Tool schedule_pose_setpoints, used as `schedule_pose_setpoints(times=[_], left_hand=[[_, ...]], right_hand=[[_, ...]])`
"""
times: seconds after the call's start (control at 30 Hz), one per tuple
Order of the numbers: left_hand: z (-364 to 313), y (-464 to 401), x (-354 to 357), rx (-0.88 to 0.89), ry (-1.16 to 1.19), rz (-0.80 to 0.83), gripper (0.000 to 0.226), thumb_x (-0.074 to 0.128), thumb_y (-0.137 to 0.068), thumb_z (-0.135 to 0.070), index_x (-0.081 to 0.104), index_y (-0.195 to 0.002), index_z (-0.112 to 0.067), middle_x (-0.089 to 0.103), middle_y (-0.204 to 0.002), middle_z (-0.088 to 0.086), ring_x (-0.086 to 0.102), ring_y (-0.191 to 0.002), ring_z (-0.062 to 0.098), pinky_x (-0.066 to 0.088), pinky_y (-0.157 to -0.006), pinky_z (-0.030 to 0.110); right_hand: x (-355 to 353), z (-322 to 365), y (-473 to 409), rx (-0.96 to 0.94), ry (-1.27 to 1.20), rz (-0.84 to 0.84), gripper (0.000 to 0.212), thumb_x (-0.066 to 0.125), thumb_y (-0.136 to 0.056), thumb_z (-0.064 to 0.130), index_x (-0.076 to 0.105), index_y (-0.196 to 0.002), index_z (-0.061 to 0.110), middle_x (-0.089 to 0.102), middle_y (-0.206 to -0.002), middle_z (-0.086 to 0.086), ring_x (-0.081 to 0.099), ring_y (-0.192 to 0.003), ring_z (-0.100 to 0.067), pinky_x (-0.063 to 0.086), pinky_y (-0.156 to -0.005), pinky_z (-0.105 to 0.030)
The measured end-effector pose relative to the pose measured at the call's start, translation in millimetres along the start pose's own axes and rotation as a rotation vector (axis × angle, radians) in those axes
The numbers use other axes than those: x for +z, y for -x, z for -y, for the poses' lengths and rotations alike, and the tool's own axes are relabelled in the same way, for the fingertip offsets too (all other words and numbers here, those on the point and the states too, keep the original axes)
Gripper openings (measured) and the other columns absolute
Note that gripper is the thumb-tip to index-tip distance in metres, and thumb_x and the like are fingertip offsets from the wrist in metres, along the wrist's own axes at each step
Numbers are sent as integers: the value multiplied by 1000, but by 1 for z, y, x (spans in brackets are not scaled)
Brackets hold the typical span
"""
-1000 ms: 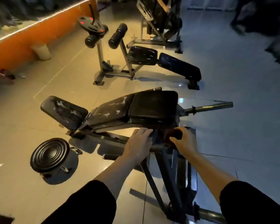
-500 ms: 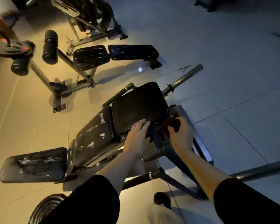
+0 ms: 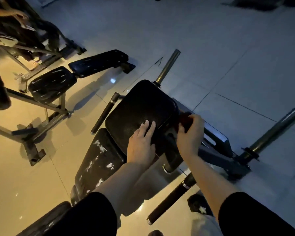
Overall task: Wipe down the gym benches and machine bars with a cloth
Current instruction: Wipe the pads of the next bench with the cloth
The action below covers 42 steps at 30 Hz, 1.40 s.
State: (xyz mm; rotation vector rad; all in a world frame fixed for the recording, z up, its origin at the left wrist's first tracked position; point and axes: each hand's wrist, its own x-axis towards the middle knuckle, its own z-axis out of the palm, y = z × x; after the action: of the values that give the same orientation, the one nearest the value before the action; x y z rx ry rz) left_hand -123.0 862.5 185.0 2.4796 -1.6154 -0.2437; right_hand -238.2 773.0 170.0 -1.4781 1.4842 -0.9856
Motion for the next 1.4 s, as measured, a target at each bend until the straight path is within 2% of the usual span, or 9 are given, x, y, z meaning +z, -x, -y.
schedule_pose_setpoints(times=[0.1,0.23,0.43,0.6,0.67,0.83,1.03,1.23,1.4], left_hand=[[10,1,4,57,-8,6,77,56,-95,-22,6,-152,-36,7,-161,-8,8,-147,14,13,-117,34],[25,0,7,132,-23,7,78,55,-95,-26,2,-151,-38,4,-161,-9,8,-147,15,15,-117,38],[28,0,17,133,52,-29,79,58,-91,-36,7,-152,-39,5,-161,-12,7,-146,13,13,-116,37],[26,2,20,117,70,-54,74,54,-92,-33,11,-152,-37,6,-161,-11,6,-146,13,12,-117,38],[27,3,20,129,64,-48,73,53,-93,-30,11,-152,-37,5,-161,-11,5,-146,12,9,-117,37],[27,8,19,135,77,-53,74,55,-93,-24,11,-152,-36,7,-161,-11,8,-146,12,8,-116,32],[28,10,21,158,48,-78,76,59,-91,-22,13,-151,-35,11,-160,-9,10,-146,12,7,-113,28],[29,12,26,160,74,-109,78,60,-90,-18,13,-149,-37,12,-159,-11,12,-145,12,9,-114,29],[31,15,29,177,95,-114,77,60,-89,-17,17,-150,-35,14,-159,-9,13,-145,12,16,-117,34]], right_hand=[[20,2,6,-42,0,7,41,66,-87,4,50,-122,17,51,-126,1,51,-119,-12,33,-72,1],[31,-18,37,-111,76,109,38,67,-84,-1,54,-115,18,46,-111,14,50,-115,-9,30,-77,1],[16,-10,6,-62,-129,-95,39,67,-86,4,51,-119,18,46,-118,11,43,-112,-2,33,-81,-3],[30,-22,25,-143,-68,98,39,68,-83,-1,54,-114,19,48,-117,9,42,-111,0,34,-82,4],[26,-32,34,-144,-51,146,38,67,-83,-1,55,-112,19,47,-115,12,42,-111,0,39,-88,-4],[19,-21,10,-95,-212,-85,39,65,-85,0,50,-116,18,43,-118,11,43,-114,-4,40,-87,-7],[45,-32,41,-166,-220,119,40,65,-80,-9,51,-104,20,43,-113,8,46,-110,-5,42,-85,-8],[37,-30,24,-159,-252,-122,43,67,-82,0,50,-118,17,39,-121,8,43,-115,-6,39,-85,-8],[44,-33,31,-158,-374,33,41,66,-82,1,51,-115,22,37,-122,9,43,-113,-5,44,-81,-7]])
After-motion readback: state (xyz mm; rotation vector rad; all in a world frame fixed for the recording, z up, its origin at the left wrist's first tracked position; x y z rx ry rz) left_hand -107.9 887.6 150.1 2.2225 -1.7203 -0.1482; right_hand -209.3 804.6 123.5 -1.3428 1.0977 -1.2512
